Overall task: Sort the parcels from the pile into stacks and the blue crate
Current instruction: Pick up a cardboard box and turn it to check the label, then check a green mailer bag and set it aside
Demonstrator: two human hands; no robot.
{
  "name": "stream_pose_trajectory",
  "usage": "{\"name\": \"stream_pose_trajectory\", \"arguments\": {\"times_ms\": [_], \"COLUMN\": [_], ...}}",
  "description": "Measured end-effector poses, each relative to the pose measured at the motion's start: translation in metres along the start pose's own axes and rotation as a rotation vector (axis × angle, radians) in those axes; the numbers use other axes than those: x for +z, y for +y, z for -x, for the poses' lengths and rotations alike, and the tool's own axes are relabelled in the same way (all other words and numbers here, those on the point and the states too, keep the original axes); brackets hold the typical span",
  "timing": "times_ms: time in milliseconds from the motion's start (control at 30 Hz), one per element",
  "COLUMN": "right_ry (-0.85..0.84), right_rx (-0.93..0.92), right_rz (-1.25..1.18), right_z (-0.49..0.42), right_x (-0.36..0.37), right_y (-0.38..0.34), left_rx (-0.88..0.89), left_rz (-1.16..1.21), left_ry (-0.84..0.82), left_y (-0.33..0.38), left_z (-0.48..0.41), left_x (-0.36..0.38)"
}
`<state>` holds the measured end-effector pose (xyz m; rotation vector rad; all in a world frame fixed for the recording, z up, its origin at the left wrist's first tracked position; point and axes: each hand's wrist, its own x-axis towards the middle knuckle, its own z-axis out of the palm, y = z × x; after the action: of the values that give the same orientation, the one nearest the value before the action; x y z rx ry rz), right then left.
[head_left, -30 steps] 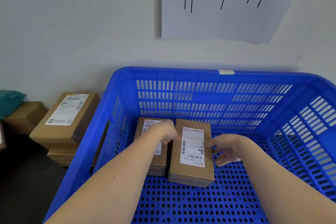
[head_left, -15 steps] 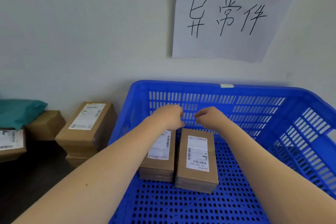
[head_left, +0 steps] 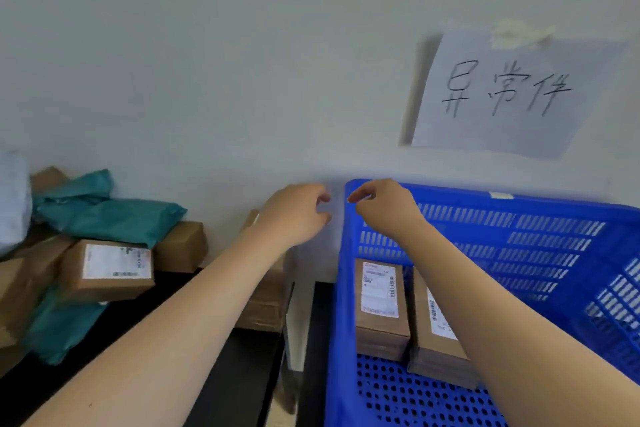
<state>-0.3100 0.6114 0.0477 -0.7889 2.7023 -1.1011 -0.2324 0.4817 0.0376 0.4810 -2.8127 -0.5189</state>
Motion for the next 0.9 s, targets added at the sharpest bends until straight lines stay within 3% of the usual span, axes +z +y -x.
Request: {"name": "stream_pose_trajectory", "arguments": {"times_ms": [467, 900], "right_ry": [-0.144, -0.273], "right_rx": [-0.142, -0.2], "right_rz": [-0.04, -0.035], "right_z": [0.034, 0.044], "right_x": [0.174, 0.293], "right_y": [-0.163, -0.207], "left_rx": [-0.155, -0.217], "left_rz": [-0.052, -0.078], "left_ry": [0.072, 0.147], "left_y": [-0.209, -0.336], "left_z": [0.104, 0.162], "left_x": [-0.086, -0.088]}}
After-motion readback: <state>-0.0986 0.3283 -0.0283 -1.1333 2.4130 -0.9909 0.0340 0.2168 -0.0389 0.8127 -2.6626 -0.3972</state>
